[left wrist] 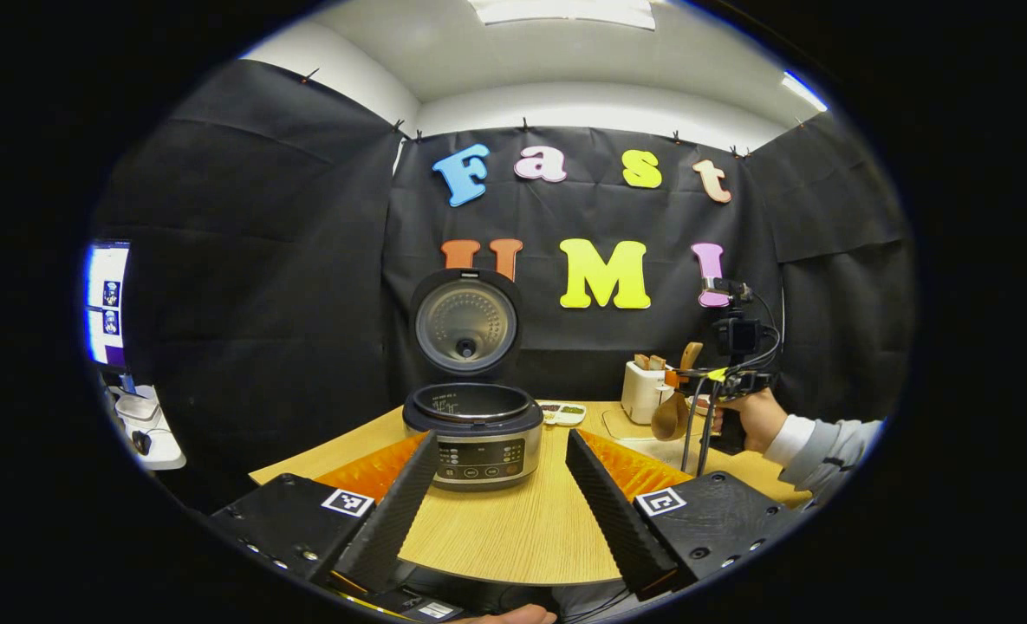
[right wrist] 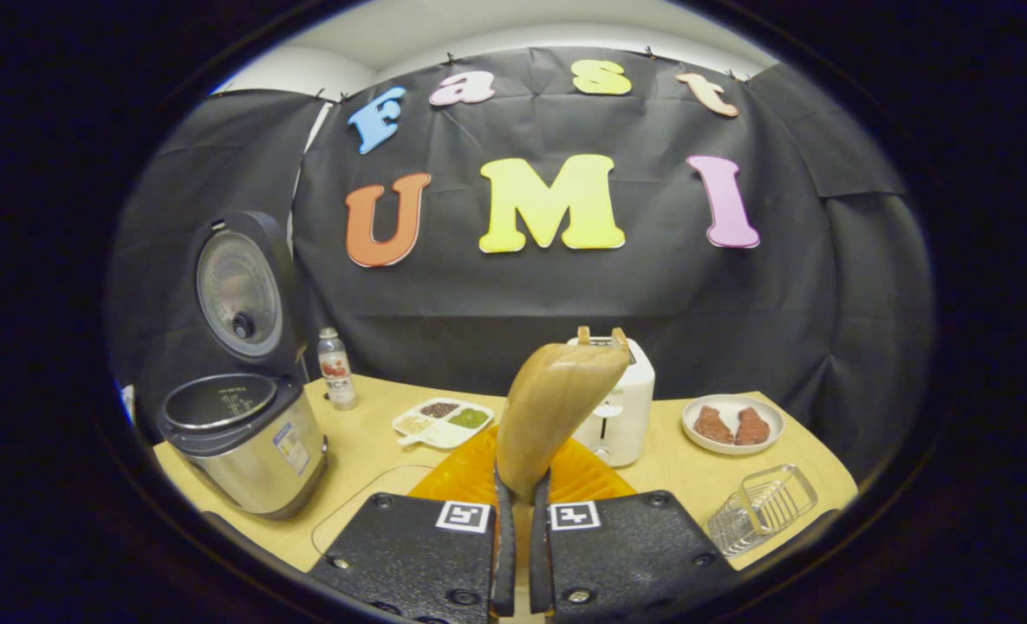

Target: Close the left gripper, press the button to open the rice cooker; take a wooden spoon from the chopstick holder with the right hand, scoop a spoonful of rice and pour it into the rice cooker, then put the wooden spoon back into the chopstick holder.

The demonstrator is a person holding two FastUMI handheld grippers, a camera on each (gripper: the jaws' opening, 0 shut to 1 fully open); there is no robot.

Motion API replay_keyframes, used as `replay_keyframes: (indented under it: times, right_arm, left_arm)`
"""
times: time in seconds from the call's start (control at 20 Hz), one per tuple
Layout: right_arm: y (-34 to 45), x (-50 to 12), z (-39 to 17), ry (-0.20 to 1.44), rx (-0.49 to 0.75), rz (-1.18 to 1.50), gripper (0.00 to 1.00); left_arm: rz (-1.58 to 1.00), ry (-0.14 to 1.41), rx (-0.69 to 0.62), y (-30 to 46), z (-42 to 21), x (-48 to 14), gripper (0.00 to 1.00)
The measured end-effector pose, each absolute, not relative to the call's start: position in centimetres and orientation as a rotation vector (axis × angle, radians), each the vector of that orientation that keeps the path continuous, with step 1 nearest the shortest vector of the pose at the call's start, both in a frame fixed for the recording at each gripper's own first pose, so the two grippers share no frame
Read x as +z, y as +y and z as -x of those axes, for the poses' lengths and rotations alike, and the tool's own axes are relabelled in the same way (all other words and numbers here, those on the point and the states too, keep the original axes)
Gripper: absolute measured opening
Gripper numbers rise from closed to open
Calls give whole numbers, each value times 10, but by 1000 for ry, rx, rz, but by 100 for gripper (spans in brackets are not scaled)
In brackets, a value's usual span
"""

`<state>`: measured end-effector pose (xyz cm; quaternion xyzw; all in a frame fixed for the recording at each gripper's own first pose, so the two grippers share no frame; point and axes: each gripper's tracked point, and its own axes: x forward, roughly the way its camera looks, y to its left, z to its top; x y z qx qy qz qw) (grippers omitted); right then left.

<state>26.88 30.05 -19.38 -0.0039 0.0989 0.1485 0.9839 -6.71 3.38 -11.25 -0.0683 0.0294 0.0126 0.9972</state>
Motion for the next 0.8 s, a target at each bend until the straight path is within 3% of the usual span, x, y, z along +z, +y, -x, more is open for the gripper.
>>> replay_keyframes:
  times: [0.3,0.7,0.8]
  right_arm:
    - [324,-236,-257,232,256,-32,12]
    - [351,-246,-243,385,453,-323,12]
    - [341,-250,-254,437,435,-442,12]
  left_arm:
    - [130,75,56,44,66,-119,95]
    - [137,95,60,47,64,-128,95]
    - [156,103,47,43,63,-130,95]
